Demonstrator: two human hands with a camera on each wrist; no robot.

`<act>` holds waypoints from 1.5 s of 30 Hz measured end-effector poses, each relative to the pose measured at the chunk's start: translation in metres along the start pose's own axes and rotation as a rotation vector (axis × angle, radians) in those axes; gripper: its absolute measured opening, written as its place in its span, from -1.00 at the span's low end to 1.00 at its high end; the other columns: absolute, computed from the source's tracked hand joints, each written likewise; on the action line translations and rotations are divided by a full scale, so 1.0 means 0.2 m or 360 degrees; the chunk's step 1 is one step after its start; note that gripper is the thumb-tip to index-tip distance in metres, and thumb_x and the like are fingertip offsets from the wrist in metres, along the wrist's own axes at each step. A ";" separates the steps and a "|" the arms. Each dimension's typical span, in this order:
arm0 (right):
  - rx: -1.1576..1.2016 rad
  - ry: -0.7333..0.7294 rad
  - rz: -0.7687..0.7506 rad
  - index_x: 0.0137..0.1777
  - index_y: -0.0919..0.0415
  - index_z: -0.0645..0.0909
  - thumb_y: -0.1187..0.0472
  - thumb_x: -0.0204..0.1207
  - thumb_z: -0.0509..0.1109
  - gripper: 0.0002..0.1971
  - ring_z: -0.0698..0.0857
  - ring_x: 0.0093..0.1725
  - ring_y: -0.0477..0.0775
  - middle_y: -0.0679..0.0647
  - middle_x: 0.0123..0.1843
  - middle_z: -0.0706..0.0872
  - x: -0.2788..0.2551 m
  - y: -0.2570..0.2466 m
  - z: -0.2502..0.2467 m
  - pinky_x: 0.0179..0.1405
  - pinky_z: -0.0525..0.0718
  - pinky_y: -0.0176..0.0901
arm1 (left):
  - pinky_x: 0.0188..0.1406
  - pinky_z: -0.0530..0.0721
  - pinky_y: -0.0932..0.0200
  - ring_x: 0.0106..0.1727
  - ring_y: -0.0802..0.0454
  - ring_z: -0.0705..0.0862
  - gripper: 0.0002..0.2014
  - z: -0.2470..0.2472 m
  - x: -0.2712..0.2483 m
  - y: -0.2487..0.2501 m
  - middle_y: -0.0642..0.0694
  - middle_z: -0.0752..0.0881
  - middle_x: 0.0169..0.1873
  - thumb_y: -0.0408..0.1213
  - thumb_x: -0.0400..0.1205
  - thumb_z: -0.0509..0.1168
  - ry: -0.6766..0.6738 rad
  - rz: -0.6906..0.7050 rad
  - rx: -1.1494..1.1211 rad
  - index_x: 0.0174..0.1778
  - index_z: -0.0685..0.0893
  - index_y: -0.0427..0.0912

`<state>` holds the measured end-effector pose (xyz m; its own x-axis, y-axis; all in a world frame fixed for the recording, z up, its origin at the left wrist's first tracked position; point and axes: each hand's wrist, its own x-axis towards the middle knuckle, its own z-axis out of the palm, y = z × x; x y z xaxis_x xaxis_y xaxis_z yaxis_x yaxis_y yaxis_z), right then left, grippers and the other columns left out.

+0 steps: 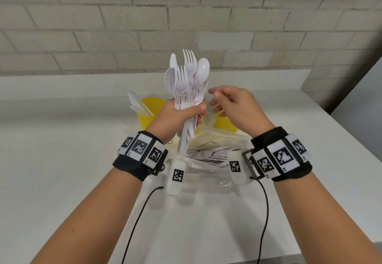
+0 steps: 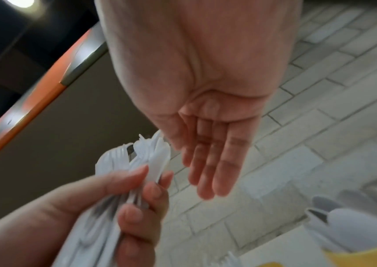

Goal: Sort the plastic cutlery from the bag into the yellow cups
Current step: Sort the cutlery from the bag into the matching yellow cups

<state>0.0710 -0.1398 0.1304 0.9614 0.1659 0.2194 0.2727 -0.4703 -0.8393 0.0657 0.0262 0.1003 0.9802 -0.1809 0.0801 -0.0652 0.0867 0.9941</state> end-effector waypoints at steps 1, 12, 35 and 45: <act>0.0138 0.0032 0.0026 0.14 0.20 0.66 0.14 0.67 0.21 -0.76 0.72 -0.24 0.02 0.04 -0.19 0.71 0.02 -0.03 0.01 -0.09 0.70 0.00 | -0.41 0.64 0.19 -0.40 0.01 0.65 -0.81 0.00 0.00 -0.01 -0.12 0.69 -0.34 -0.41 0.59 0.36 -0.0012 -0.0007 -0.0012 0.10 0.65 -0.34; 0.0859 0.0140 0.0148 0.11 0.31 0.69 0.16 0.64 0.26 -0.73 0.69 -0.27 -0.02 0.14 -0.16 0.75 0.11 -0.07 0.09 -0.23 0.68 -0.20 | -0.39 0.60 0.18 -0.46 -0.01 0.59 -0.94 -0.03 -0.02 -0.09 -0.09 0.65 -0.44 -0.45 0.56 0.38 -0.0152 -0.0114 0.0012 -0.10 0.63 -0.29; 0.0657 -0.0355 0.0168 0.00 0.11 0.65 0.37 0.47 0.42 -0.82 0.48 -0.32 -0.03 0.08 -0.19 0.64 0.19 0.00 0.05 -0.39 0.33 -0.24 | -0.40 0.57 0.16 -0.46 -0.05 0.56 -0.52 -0.08 0.01 -0.17 -0.17 0.61 -0.39 -0.43 0.46 0.37 -0.0347 -0.0216 -0.0133 0.26 0.47 -0.57; 0.1077 0.0115 0.0200 0.11 0.09 0.64 0.32 0.53 0.38 -0.79 0.44 -0.35 -0.11 -0.06 -0.22 0.61 0.22 0.00 0.02 -0.40 0.34 -0.27 | -0.18 0.59 0.06 -0.35 -0.05 0.61 -0.74 -0.09 0.01 -0.20 -0.21 0.64 -0.34 -0.29 0.50 0.45 -0.0279 -0.0217 0.0143 0.01 0.66 -0.37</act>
<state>0.1122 -0.1289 0.1380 0.9907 0.0760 0.1131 0.0993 0.1663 -0.9811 0.0733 0.0410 0.0585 0.9343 -0.3528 -0.0520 0.0418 -0.0364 0.9985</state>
